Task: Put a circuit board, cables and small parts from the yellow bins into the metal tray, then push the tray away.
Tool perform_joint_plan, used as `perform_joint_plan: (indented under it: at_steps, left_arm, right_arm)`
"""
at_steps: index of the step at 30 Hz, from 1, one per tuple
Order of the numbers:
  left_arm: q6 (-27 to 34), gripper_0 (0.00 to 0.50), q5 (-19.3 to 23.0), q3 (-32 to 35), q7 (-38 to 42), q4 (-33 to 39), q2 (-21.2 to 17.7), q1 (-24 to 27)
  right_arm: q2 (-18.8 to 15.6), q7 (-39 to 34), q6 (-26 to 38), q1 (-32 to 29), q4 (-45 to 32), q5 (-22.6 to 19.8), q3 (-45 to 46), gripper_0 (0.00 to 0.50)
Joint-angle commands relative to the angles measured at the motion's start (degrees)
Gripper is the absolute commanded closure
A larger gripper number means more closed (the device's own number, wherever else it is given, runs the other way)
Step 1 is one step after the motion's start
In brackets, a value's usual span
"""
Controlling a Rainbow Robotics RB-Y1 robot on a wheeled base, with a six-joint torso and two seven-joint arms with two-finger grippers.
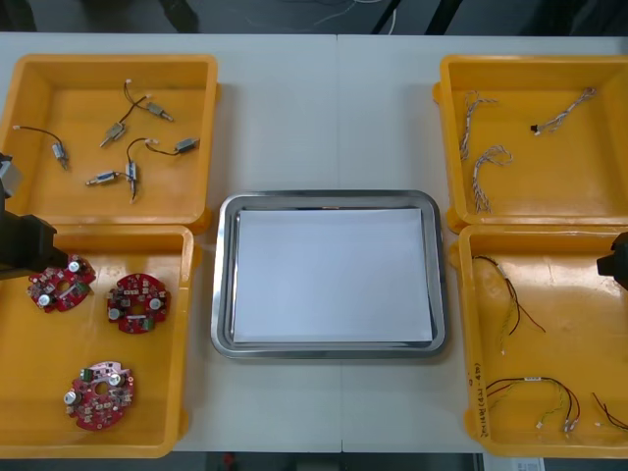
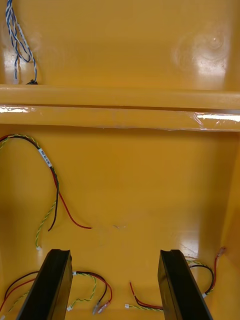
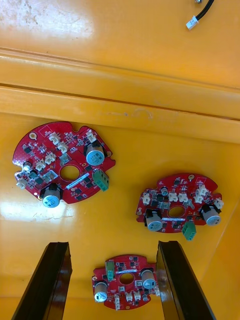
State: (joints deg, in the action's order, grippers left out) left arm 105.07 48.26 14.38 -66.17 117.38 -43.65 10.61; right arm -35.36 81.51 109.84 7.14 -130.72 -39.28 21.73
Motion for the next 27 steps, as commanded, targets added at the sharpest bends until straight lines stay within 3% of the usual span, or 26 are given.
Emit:
perform_joint_plan:
  at_steps: [1, 27]
  left_arm:
    - [0.49, 0.0, 0.52, 1.8, -1.24, 0.31, -2.67, 1.61]
    - [0.49, 0.0, 0.52, 1.8, -1.24, 0.31, -2.67, 1.61]
  right_arm:
    - [-0.59, -1.97, 0.16, -0.72, -1.29, -0.36, 1.65, 0.0]
    - [-0.59, -1.97, 0.16, -0.72, -1.29, -0.36, 1.65, 0.0]
